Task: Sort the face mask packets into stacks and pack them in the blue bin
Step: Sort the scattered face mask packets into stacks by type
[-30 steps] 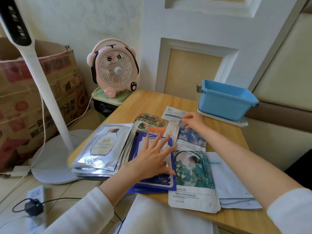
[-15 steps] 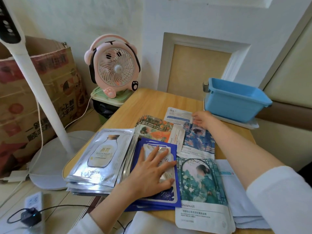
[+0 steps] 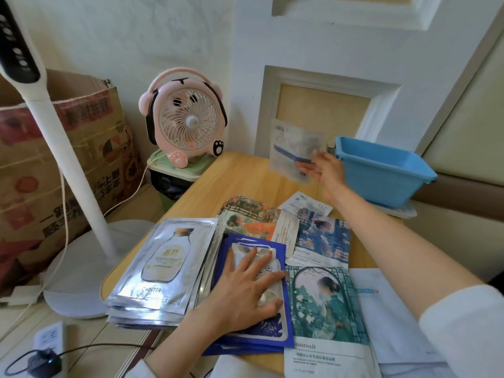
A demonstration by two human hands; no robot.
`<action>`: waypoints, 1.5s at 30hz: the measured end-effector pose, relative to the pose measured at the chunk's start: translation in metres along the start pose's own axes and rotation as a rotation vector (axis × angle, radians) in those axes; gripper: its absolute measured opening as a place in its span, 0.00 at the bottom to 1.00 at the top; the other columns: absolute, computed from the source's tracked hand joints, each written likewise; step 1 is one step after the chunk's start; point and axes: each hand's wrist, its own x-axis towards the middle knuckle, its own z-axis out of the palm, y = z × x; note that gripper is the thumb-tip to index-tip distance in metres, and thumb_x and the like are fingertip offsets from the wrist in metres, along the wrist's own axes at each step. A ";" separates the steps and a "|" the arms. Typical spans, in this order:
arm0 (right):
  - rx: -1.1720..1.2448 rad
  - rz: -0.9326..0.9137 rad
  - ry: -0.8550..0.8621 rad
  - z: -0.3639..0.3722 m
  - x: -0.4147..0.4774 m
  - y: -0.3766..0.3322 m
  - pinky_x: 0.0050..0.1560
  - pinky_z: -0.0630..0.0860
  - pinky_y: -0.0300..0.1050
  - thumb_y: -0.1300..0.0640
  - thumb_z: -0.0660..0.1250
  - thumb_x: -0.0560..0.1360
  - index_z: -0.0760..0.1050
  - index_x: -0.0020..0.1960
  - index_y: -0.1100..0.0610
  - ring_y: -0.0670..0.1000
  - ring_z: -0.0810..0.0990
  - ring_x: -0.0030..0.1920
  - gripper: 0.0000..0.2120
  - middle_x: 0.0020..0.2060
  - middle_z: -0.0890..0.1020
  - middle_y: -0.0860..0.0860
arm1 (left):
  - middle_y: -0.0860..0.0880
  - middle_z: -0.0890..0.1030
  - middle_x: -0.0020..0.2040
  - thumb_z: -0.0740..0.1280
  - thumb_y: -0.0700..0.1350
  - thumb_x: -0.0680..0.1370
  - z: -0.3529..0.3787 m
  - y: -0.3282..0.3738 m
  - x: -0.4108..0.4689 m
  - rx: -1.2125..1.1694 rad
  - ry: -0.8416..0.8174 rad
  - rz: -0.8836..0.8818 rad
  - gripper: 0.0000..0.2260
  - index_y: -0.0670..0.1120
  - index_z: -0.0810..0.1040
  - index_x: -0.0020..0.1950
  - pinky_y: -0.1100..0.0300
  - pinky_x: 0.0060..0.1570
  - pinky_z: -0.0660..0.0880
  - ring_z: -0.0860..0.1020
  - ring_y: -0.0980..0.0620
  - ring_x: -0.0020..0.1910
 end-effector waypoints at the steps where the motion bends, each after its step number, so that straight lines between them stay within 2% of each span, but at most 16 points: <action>1: 0.087 0.010 -0.066 -0.004 -0.002 -0.006 0.43 0.81 0.42 0.50 0.57 0.80 0.76 0.44 0.60 0.50 0.85 0.41 0.15 0.43 0.84 0.57 | 0.54 0.45 0.78 0.41 0.70 0.71 -0.001 0.000 0.000 -0.001 -0.006 -0.002 0.32 0.63 0.51 0.74 0.38 0.70 0.34 0.39 0.51 0.76; 3: 0.044 0.010 -0.132 -0.012 -0.009 -0.012 0.42 0.79 0.41 0.48 0.56 0.80 0.77 0.39 0.62 0.49 0.84 0.40 0.21 0.38 0.84 0.55 | 0.55 0.46 0.78 0.39 0.74 0.68 -0.003 0.001 0.001 -0.022 -0.024 -0.011 0.36 0.63 0.52 0.74 0.37 0.71 0.35 0.39 0.51 0.76; 6: -0.222 -0.010 -0.203 -0.020 -0.023 -0.006 0.38 0.75 0.37 0.67 0.65 0.74 0.80 0.42 0.59 0.45 0.80 0.36 0.07 0.35 0.84 0.50 | 0.55 0.46 0.78 0.39 0.75 0.66 -0.009 0.003 0.003 -0.044 -0.051 -0.021 0.40 0.61 0.53 0.75 0.36 0.71 0.38 0.41 0.51 0.76; 8: -0.335 0.009 -0.238 -0.026 -0.031 0.003 0.37 0.75 0.33 0.75 0.64 0.70 0.80 0.45 0.57 0.46 0.78 0.40 0.15 0.38 0.82 0.50 | 0.54 0.46 0.78 0.39 0.74 0.65 -0.011 0.004 0.003 -0.048 -0.063 -0.024 0.40 0.60 0.53 0.75 0.36 0.70 0.38 0.40 0.50 0.76; 17: -0.388 0.014 0.136 -0.058 -0.046 0.005 0.37 0.75 0.37 0.79 0.61 0.69 0.80 0.49 0.64 0.50 0.78 0.40 0.16 0.37 0.80 0.52 | 0.55 0.47 0.78 0.30 0.77 0.60 -0.006 0.002 0.005 -0.045 -0.020 -0.001 0.47 0.61 0.53 0.75 0.35 0.70 0.39 0.41 0.51 0.76; 19: -0.460 0.056 0.151 -0.071 -0.050 0.010 0.37 0.76 0.39 0.79 0.62 0.68 0.79 0.50 0.61 0.53 0.79 0.46 0.19 0.41 0.80 0.54 | 0.55 0.48 0.78 0.31 0.77 0.59 -0.008 0.001 0.006 -0.049 -0.034 0.002 0.47 0.60 0.54 0.75 0.35 0.70 0.39 0.41 0.51 0.76; 22: -0.591 0.122 0.154 -0.090 -0.056 0.021 0.51 0.78 0.50 0.80 0.65 0.65 0.73 0.62 0.59 0.56 0.75 0.60 0.29 0.59 0.77 0.56 | 0.55 0.48 0.78 0.36 0.76 0.61 -0.012 0.002 0.008 -0.056 -0.064 -0.008 0.45 0.60 0.55 0.75 0.34 0.70 0.40 0.42 0.51 0.77; 24: -0.689 0.189 0.153 -0.098 -0.061 0.027 0.55 0.77 0.53 0.78 0.69 0.63 0.68 0.68 0.58 0.57 0.73 0.62 0.36 0.65 0.73 0.56 | 0.55 0.48 0.78 0.38 0.76 0.60 -0.014 0.003 0.008 -0.056 -0.085 -0.014 0.45 0.60 0.55 0.74 0.34 0.70 0.40 0.43 0.51 0.77; 26: -0.698 0.291 0.114 -0.103 -0.068 0.030 0.50 0.78 0.50 0.77 0.70 0.64 0.68 0.67 0.59 0.58 0.76 0.58 0.35 0.61 0.76 0.57 | 0.54 0.49 0.78 0.38 0.77 0.59 -0.014 0.003 0.010 -0.062 -0.094 -0.011 0.47 0.60 0.56 0.74 0.34 0.70 0.40 0.43 0.51 0.77; 28: -0.662 0.376 0.059 -0.102 -0.077 0.028 0.38 0.77 0.45 0.74 0.69 0.67 0.73 0.61 0.61 0.54 0.79 0.45 0.24 0.52 0.80 0.58 | 0.54 0.49 0.78 0.37 0.78 0.57 -0.015 0.002 0.012 -0.063 -0.106 -0.009 0.48 0.60 0.56 0.74 0.33 0.70 0.40 0.43 0.51 0.77; 30: -0.732 0.382 0.029 -0.102 -0.081 0.025 0.29 0.67 0.40 0.71 0.70 0.68 0.77 0.53 0.61 0.49 0.73 0.34 0.14 0.42 0.81 0.55 | 0.53 0.50 0.78 0.37 0.78 0.56 -0.016 0.003 0.014 -0.062 -0.119 -0.011 0.49 0.59 0.56 0.74 0.33 0.70 0.41 0.44 0.50 0.77; 35: -0.870 0.539 -0.089 -0.102 -0.080 0.022 0.22 0.62 0.36 0.65 0.73 0.69 0.76 0.49 0.63 0.47 0.68 0.26 0.10 0.34 0.79 0.54 | 0.52 0.43 0.78 0.41 0.76 0.59 -0.019 0.015 0.015 -0.056 -0.052 -0.008 0.48 0.55 0.49 0.76 0.37 0.70 0.40 0.39 0.49 0.76; 37: -1.045 0.489 -0.107 -0.100 -0.075 0.024 0.26 0.67 0.39 0.57 0.76 0.67 0.75 0.52 0.62 0.49 0.71 0.30 0.18 0.41 0.80 0.56 | 0.53 0.40 0.77 0.43 0.75 0.63 -0.019 0.023 0.021 -0.005 0.002 0.086 0.45 0.56 0.46 0.76 0.38 0.71 0.38 0.35 0.51 0.74; 39: -1.136 0.343 -0.007 -0.099 -0.067 0.026 0.42 0.74 0.44 0.52 0.76 0.67 0.72 0.61 0.62 0.54 0.78 0.47 0.27 0.55 0.78 0.57 | 0.54 0.39 0.77 0.47 0.73 0.66 -0.020 0.030 0.030 0.048 -0.008 0.168 0.42 0.56 0.46 0.77 0.37 0.71 0.36 0.35 0.51 0.75; 41: -0.956 0.252 0.070 -0.094 -0.059 0.027 0.56 0.71 0.46 0.54 0.73 0.70 0.69 0.67 0.60 0.55 0.74 0.61 0.29 0.64 0.74 0.56 | 0.52 0.38 0.77 0.55 0.70 0.70 -0.026 0.036 0.042 0.113 -0.062 0.207 0.41 0.56 0.45 0.77 0.35 0.70 0.36 0.35 0.49 0.75; 45: -0.532 0.281 0.066 -0.083 -0.038 0.035 0.62 0.70 0.46 0.60 0.70 0.73 0.74 0.62 0.58 0.54 0.75 0.59 0.18 0.63 0.76 0.55 | 0.49 0.38 0.77 0.64 0.65 0.71 -0.036 0.042 0.066 0.169 -0.213 0.201 0.42 0.56 0.45 0.77 0.32 0.68 0.36 0.36 0.46 0.75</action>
